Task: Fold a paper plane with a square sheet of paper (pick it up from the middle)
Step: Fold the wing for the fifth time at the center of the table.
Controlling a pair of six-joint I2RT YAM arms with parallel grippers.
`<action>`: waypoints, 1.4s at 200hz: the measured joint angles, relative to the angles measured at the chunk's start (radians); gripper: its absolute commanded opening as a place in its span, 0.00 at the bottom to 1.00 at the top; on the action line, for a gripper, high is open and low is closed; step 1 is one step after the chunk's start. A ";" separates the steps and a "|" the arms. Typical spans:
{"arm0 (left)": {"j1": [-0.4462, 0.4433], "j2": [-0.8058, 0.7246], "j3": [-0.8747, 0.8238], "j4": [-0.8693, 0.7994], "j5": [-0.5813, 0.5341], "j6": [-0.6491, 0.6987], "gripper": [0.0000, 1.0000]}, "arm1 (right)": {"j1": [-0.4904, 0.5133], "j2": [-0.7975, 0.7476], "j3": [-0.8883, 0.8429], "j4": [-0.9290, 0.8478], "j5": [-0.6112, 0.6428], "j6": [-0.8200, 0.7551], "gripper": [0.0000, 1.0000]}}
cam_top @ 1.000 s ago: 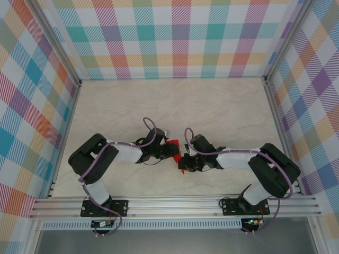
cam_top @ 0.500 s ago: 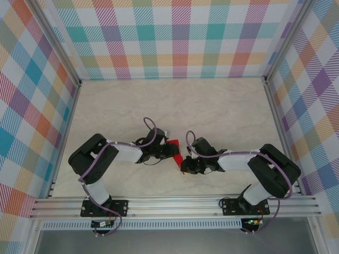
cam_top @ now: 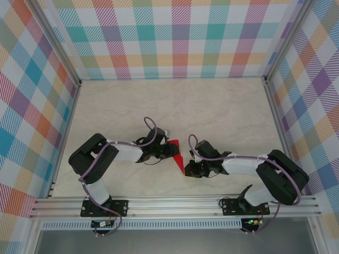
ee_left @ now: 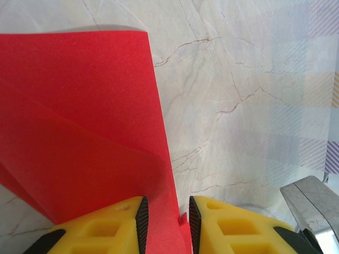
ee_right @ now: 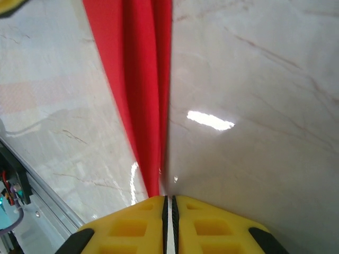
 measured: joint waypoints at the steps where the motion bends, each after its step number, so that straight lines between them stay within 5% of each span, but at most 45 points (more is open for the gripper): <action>1: 0.000 0.000 0.000 0.000 0.000 0.000 0.29 | 0.000 -0.002 0.000 -0.002 0.000 -0.001 0.14; 53: 0.000 0.000 0.000 0.000 0.000 0.000 0.29 | 0.004 -0.080 0.065 -0.060 0.017 -0.002 0.10; 145: 0.000 0.003 0.014 -0.025 0.003 0.001 0.29 | 0.016 0.138 0.100 0.056 -0.012 0.035 0.07; 280: 0.000 0.004 0.020 -0.036 0.003 0.004 0.29 | 0.043 -0.073 -0.025 0.035 0.042 0.050 0.14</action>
